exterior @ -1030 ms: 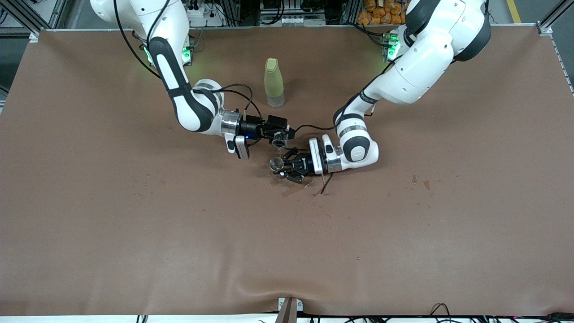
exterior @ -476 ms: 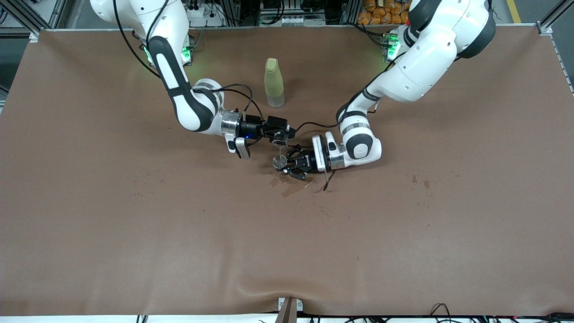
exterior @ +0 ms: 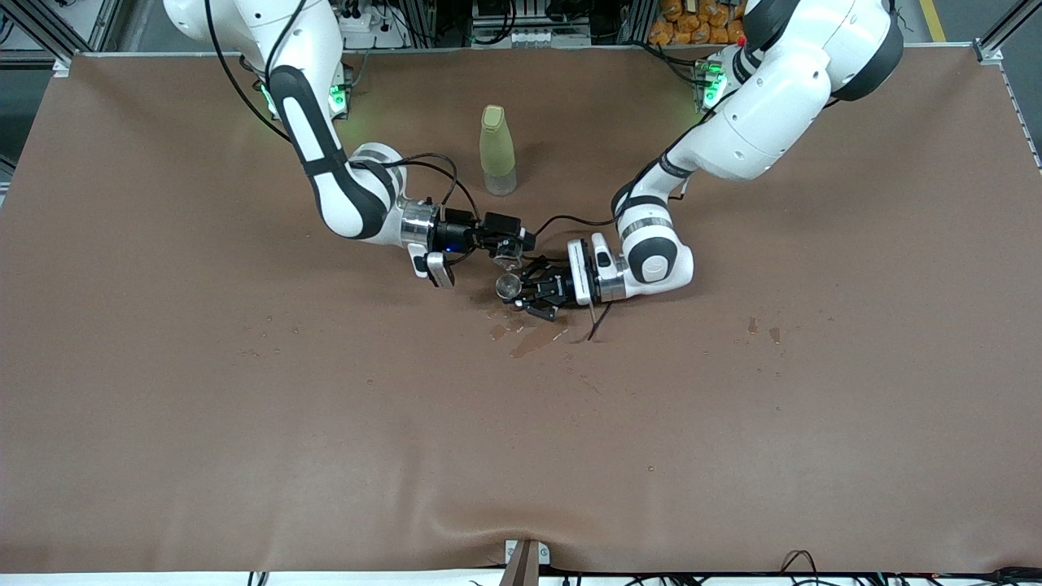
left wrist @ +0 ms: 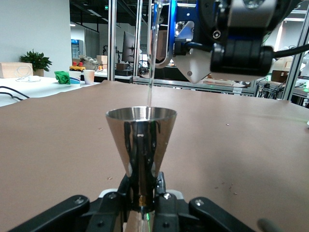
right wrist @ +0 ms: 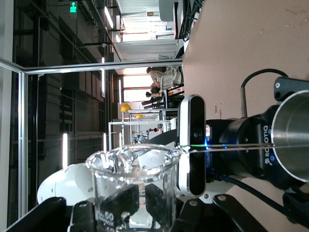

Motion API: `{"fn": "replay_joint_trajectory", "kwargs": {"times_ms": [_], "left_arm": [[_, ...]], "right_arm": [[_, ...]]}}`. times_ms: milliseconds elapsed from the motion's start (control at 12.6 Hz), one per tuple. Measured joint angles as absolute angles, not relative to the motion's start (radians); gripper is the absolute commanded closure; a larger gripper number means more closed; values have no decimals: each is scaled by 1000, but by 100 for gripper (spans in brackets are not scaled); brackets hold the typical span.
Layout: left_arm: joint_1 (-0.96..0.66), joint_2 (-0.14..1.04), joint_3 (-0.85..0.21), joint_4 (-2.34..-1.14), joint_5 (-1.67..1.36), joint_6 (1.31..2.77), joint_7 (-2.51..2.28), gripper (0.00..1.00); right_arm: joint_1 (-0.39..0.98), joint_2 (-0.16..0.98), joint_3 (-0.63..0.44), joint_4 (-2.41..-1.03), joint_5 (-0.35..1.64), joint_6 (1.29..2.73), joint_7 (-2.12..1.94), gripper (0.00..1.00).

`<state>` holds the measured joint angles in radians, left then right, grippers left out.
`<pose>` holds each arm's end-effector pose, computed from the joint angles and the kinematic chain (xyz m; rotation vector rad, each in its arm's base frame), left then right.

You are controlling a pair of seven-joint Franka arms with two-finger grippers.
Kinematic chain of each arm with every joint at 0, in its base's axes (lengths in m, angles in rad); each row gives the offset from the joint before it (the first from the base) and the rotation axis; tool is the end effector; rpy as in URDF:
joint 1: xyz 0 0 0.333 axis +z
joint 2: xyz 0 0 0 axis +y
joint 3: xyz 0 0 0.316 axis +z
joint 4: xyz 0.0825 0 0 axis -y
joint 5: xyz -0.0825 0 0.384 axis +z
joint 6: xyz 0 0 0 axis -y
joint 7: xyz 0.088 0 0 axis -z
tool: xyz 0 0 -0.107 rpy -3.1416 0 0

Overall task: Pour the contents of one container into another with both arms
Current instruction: 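Tilt the beaker with the right gripper, pouring liquid into the jigger, then carry the beaker and jigger back apart toward their starting spots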

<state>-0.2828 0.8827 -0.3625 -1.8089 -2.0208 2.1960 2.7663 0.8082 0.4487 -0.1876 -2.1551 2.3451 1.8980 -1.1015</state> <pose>0.4861 -0.3970 0.0854 1.4394 -1.1802 1.1574 0.4430 0.3828 0.2196 -1.5500 0.1659 -0.1218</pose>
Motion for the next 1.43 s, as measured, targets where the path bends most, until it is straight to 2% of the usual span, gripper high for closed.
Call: {"fn": "replay_joint_trajectory", "kwargs": {"times_ms": [238, 555, 1427], "left_arm": [[-279, 880, -367, -1810, -2021, 2195, 2766, 100], [-207, 872, -432, -1828, -2021, 2195, 2768, 100], [-201, 847, -442, -1855, -2021, 2195, 2768, 100]], "right_arm": [[808, 448, -188, -2154, 2345, 1898, -1051, 100], [808, 446, -188, -2153, 2345, 1898, -985, 100], [804, 445, -197, -2142, 2344, 1895, -797, 100]]}}
